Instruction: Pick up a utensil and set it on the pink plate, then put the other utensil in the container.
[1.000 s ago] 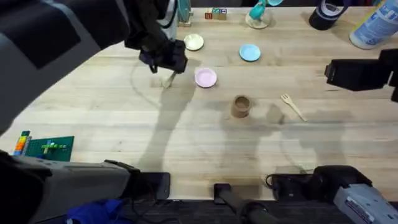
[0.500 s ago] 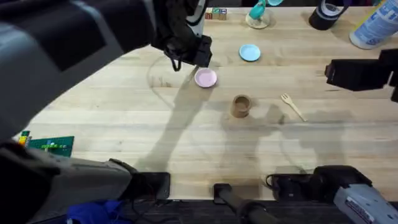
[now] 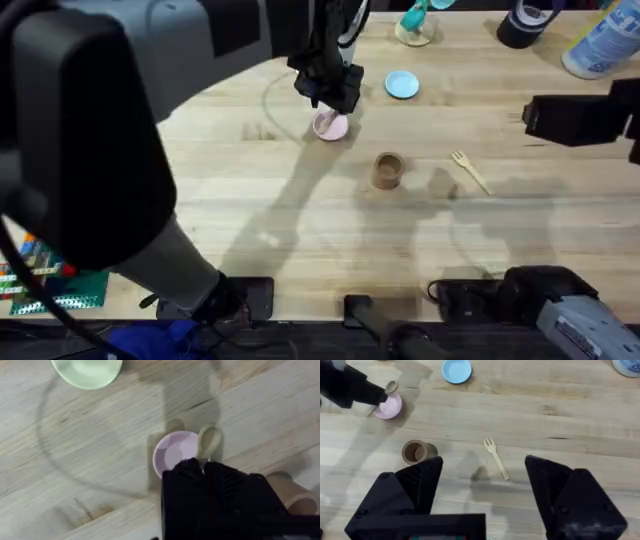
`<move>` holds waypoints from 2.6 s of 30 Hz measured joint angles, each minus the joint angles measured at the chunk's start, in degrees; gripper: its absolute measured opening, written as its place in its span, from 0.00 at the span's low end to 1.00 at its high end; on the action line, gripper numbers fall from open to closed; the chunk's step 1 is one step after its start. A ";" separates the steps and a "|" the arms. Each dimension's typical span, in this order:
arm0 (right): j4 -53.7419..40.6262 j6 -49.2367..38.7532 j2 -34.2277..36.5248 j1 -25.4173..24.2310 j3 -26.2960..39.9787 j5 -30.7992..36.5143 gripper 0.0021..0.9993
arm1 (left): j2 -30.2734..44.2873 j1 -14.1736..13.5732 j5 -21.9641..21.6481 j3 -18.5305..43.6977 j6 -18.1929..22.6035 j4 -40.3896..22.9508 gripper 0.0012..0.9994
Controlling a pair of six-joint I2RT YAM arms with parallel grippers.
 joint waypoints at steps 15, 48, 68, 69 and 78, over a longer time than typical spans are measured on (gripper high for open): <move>0.00 0.00 0.00 0.00 0.00 0.00 1.00 | 0.92 0.02 -1.06 0.13 0.00 -0.49 0.04; 0.00 0.01 0.00 0.00 0.00 0.00 1.00 | 5.25 0.02 -1.10 0.41 -0.01 -0.27 0.31; 0.00 0.00 0.00 0.00 0.00 0.00 1.00 | 4.91 0.02 -1.09 0.41 0.00 -0.40 0.99; 0.00 0.01 0.00 0.00 0.00 0.00 1.00 | 4.51 0.02 -1.09 0.41 0.00 -0.45 0.99; 0.00 0.01 0.00 0.00 0.00 0.00 1.00 | -6.26 0.02 -1.11 0.43 0.51 -5.72 1.00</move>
